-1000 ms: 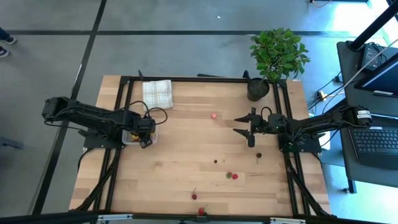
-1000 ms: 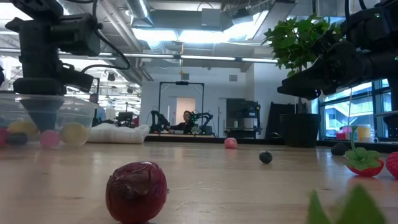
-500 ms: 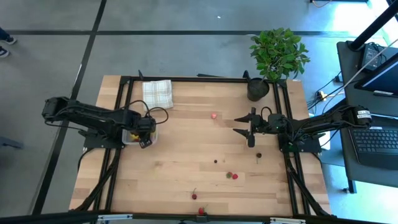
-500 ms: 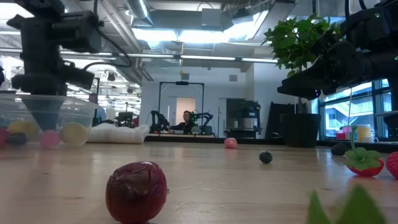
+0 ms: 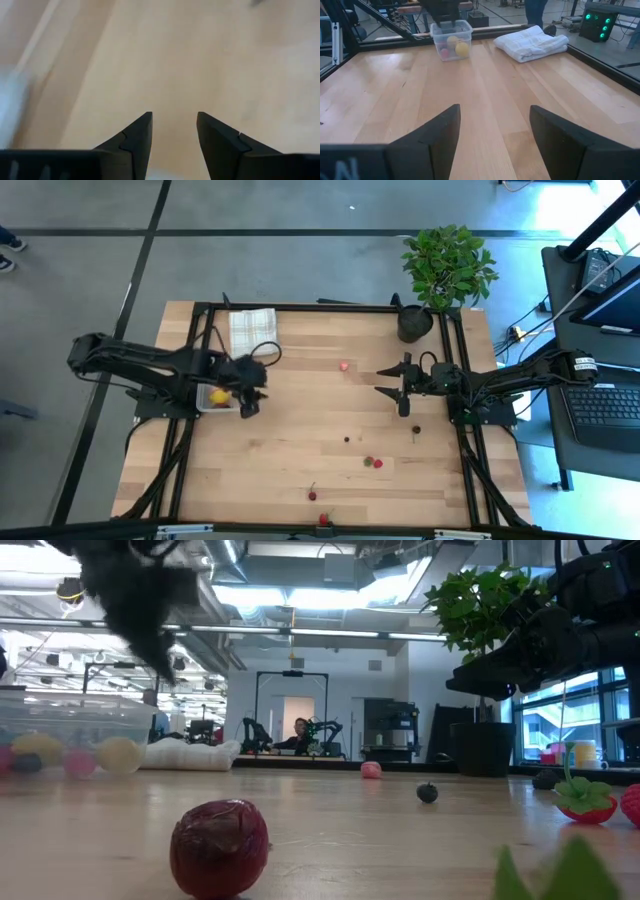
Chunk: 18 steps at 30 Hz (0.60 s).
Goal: Pick and placing Produce into tupperware
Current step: Put the left red cherry into the transparent bin
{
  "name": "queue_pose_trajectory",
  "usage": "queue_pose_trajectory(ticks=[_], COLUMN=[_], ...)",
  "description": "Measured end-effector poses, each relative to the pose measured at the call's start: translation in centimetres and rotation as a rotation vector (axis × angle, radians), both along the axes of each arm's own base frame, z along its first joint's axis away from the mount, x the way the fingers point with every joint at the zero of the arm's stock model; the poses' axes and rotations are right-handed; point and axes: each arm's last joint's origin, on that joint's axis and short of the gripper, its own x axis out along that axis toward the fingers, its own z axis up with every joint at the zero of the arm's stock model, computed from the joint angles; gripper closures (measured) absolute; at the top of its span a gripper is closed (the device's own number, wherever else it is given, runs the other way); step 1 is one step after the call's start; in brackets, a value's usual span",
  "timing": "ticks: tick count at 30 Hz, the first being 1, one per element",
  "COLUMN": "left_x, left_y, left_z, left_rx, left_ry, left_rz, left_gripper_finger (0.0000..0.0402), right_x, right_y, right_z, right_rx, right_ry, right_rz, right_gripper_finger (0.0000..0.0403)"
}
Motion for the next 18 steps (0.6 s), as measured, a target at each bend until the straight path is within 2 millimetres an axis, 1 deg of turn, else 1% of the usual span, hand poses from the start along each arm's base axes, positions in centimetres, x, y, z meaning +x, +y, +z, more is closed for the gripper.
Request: queue_pose_trajectory(ticks=[5,9,11,13,18], left_x=[1.6,2.3,2.9,3.9,6.6], left_y=[-2.1,-3.8,-4.7,-5.6,-7.1], left_z=[1.1,1.5,1.2,0.7,-1.4], left_rx=[0.030,0.070,0.084,0.101,0.133], left_ry=[-0.237,-0.328,-0.351,-0.385,-0.434], left_rz=[-0.240,-0.369,-0.418,-0.462,-0.522], left_gripper_finger=[0.0253,0.0239,0.0224,0.0207,0.0178], right_x=[0.0,0.0,0.0,0.0,0.0], right_y=[0.0,0.0,0.0,0.0,0.0], right_z=[0.0,0.0,0.0,0.0,0.1], right_rx=[0.001,0.003,0.003,0.003,0.004], right_ry=[0.000,0.000,-0.001,-0.001,-0.008], right_rz=[0.000,-0.001,-0.001,-0.001,-0.001], right_gripper_finger=[0.0163,0.0163,0.0163,0.0163,0.0163])
